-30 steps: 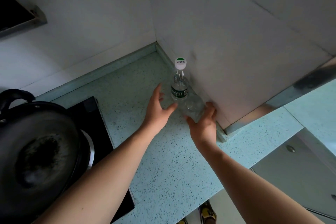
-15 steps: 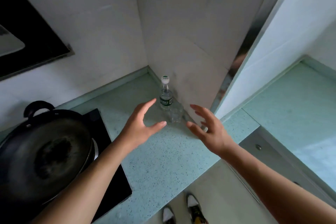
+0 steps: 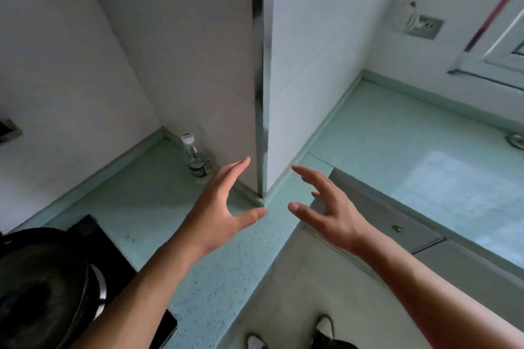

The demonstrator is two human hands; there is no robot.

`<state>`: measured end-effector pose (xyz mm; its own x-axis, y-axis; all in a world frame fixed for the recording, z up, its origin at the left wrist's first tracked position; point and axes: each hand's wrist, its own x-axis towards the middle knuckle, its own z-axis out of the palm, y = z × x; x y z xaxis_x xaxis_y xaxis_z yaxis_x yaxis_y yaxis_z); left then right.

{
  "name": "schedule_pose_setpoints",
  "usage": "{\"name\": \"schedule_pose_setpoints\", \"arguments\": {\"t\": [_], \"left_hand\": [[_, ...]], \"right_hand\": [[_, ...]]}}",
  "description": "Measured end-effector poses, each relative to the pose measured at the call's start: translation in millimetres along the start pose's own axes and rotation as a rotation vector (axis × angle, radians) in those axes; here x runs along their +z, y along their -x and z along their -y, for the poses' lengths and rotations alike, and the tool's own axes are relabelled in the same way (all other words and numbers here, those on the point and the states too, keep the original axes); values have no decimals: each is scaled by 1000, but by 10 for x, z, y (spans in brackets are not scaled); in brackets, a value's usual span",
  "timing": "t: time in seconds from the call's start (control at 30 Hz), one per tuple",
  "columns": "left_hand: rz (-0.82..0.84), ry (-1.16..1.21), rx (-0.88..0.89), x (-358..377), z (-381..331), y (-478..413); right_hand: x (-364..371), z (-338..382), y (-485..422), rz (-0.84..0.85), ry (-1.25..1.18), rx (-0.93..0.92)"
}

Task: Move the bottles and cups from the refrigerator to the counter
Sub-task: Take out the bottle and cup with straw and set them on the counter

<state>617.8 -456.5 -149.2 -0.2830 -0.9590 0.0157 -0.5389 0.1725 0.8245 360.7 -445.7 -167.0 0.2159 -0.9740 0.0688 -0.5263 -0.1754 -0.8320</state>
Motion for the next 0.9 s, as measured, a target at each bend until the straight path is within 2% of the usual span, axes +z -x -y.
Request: {"name": "schedule_pose_setpoints", "arguments": {"t": [0.2, 0.43, 0.9], "left_hand": [[159, -34, 173, 598, -556, -239], [343, -32, 419, 1475, -1343, -280], [797, 60, 834, 3769, -3130, 949]], "right_hand": [[-612, -211, 709, -225, -1, 90], [-1306, -373, 1956, -481, 9, 218], [-2101, -446, 5122, -943, 94, 462]]}}
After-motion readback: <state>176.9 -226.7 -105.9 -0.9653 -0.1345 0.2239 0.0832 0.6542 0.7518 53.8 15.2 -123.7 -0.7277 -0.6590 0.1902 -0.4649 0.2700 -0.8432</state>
